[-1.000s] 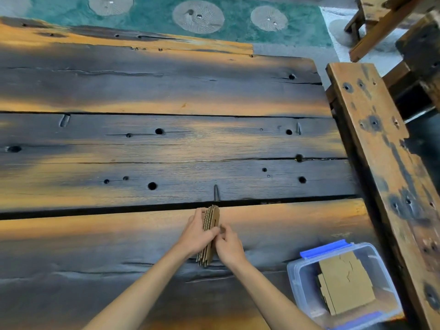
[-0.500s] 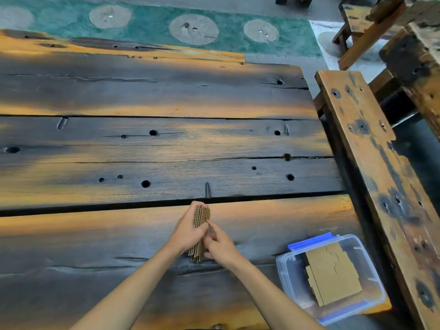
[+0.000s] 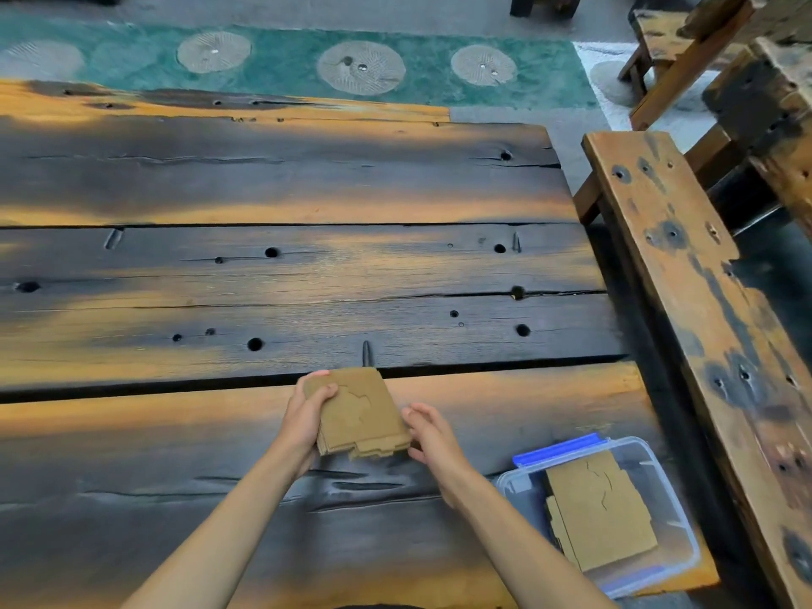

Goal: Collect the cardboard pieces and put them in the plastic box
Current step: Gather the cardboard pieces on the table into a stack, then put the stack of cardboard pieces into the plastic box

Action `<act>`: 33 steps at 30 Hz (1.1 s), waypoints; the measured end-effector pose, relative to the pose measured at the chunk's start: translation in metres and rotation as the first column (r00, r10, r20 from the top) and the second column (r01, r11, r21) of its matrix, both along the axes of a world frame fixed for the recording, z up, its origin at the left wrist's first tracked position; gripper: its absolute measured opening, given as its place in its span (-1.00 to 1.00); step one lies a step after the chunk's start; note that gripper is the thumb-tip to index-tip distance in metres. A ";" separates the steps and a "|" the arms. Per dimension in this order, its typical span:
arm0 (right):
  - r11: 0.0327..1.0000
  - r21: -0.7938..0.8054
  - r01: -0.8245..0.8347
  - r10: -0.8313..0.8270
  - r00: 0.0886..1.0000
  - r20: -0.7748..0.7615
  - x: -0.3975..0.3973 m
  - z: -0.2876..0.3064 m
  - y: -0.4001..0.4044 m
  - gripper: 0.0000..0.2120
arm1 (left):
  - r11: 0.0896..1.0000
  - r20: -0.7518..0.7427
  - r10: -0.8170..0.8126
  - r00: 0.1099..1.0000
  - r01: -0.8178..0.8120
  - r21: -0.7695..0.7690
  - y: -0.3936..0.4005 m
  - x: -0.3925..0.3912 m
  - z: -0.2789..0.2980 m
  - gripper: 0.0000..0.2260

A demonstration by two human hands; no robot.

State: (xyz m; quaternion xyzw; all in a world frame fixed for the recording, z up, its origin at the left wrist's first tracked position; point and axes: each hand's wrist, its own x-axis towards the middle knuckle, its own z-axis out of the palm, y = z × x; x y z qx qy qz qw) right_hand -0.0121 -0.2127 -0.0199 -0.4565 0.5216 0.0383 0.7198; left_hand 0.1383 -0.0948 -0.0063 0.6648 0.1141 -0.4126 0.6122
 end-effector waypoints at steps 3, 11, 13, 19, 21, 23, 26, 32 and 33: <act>0.985 0.018 0.171 -0.172 0.984 0.050 -0.001 0.005 -0.004 -0.78 | 0.984 -0.099 0.159 0.982 -0.167 -0.070 -0.020 -0.014 0.006 -0.70; 0.839 -0.232 0.493 -0.494 0.868 0.058 -0.025 0.018 -0.028 -0.68 | 0.974 -0.236 0.098 0.967 -0.142 -0.179 -0.071 -0.077 0.020 -0.74; 0.851 -0.263 0.454 -0.460 0.887 0.041 -0.040 0.019 -0.034 -0.69 | 0.974 -0.231 0.075 0.970 -0.120 -0.191 -0.078 -0.085 0.021 -0.74; 0.868 -0.226 0.442 -0.427 0.897 0.117 -0.079 0.017 -0.045 -0.78 | 0.974 -0.183 -0.026 0.983 -0.017 -0.225 -0.109 -0.103 0.025 -0.63; 0.868 -0.204 0.453 -0.435 0.891 0.125 -0.091 0.019 -0.051 -0.83 | 0.971 -0.179 -0.096 0.979 0.053 -0.232 -0.119 -0.106 0.026 -0.62; 0.872 -0.162 0.462 -0.441 0.885 0.151 -0.110 0.024 -0.062 -0.90 | 0.950 -0.180 -0.221 0.958 0.170 -0.260 -0.127 -0.107 0.029 -0.56; 0.894 -0.074 0.442 -0.424 0.887 0.184 -0.139 0.033 -0.078 -0.82 | 0.865 -0.151 -0.469 0.870 0.418 -0.279 -0.139 -0.110 0.036 -0.53; 0.892 0.040 0.450 -0.450 0.876 0.177 -0.202 0.034 -0.091 -0.75 | 0.582 0.015 -0.803 0.596 0.789 -0.198 -0.174 -0.155 0.044 -0.49; 0.873 0.032 0.486 -0.484 0.860 0.160 -0.214 0.031 -0.091 -0.71 | 0.550 0.043 -0.825 0.563 0.819 -0.163 -0.179 -0.164 0.043 -0.49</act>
